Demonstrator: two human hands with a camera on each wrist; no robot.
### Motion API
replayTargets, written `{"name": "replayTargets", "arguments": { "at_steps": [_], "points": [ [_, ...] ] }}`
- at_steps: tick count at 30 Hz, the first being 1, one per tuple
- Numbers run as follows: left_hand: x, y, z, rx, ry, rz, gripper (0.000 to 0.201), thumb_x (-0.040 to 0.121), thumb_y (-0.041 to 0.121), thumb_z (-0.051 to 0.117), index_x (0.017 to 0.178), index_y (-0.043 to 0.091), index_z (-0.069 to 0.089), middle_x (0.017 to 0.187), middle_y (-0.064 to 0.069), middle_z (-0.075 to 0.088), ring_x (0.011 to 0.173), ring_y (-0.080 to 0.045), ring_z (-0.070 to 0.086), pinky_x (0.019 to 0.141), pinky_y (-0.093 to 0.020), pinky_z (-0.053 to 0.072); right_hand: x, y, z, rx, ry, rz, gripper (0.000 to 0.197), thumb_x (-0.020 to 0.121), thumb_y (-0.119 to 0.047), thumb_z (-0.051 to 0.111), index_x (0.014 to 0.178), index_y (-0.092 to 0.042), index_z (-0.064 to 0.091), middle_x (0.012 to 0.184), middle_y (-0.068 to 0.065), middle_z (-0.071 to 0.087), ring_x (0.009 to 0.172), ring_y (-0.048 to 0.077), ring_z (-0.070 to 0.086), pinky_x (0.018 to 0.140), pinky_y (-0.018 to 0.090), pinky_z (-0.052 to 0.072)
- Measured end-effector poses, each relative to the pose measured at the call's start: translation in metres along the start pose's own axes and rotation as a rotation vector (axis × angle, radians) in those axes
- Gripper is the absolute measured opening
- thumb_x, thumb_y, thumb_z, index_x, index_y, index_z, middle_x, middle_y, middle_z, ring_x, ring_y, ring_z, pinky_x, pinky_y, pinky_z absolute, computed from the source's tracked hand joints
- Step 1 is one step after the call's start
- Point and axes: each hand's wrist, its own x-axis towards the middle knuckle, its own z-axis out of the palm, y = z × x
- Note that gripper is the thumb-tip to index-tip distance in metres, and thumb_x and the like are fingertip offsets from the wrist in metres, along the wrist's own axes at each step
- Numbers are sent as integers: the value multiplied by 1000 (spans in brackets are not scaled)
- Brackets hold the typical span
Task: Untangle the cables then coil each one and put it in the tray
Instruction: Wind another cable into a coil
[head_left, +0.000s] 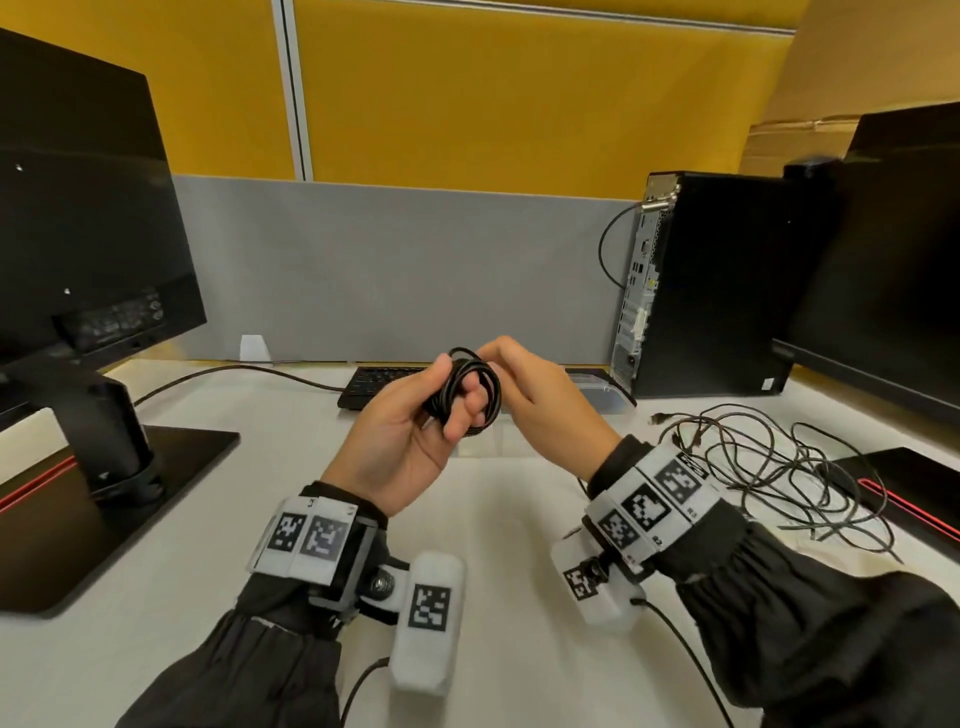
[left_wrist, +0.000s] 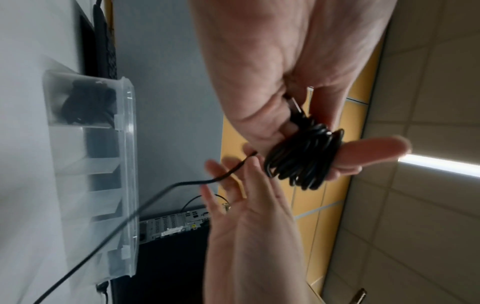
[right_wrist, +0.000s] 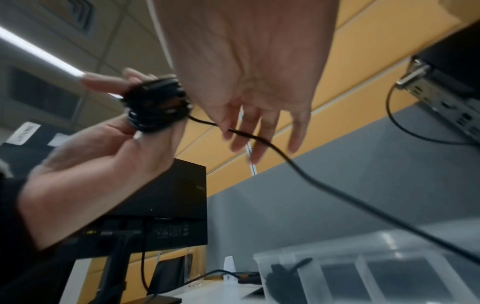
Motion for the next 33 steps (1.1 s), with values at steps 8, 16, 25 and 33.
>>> {"name": "replayTargets", "arguments": {
  "at_steps": [8, 16, 25, 33],
  "points": [
    [12, 5, -18, -74, 271, 278, 36, 100, 21, 35, 88, 1, 63, 77, -7, 73, 75, -10, 70, 71, -18, 54, -29, -7, -2, -188, -216, -73, 17, 101, -25, 35, 96, -18, 50, 58, -11, 42, 52, 2, 44, 51, 18, 33],
    [12, 3, -21, 141, 287, 220, 47, 101, 39, 23, 100, 3, 53, 90, -8, 74, 114, -21, 60, 107, -33, 37, -48, -29, -5, -415, -284, -175, 22, 101, -34, 32, 110, -25, 50, 92, -3, 65, 78, 21, 58, 63, 36, 45],
    [4, -2, -11, 525, -31, 51, 55, 83, 48, 36, 81, 0, 63, 76, -9, 66, 97, -11, 62, 91, -21, 47, 2, -32, -33, -404, 89, -116, 19, 92, -42, 47, 91, -31, 63, 76, -9, 63, 75, 18, 61, 67, 39, 52],
    [0, 2, -10, 335, -73, 62, 16, 83, 10, 52, 87, -5, 58, 59, -3, 60, 70, -9, 63, 70, -17, 49, 10, 5, -24, -183, 0, -9, 22, 97, -34, 46, 95, -26, 66, 82, -6, 68, 78, 13, 61, 74, 33, 49]
  ]
}}
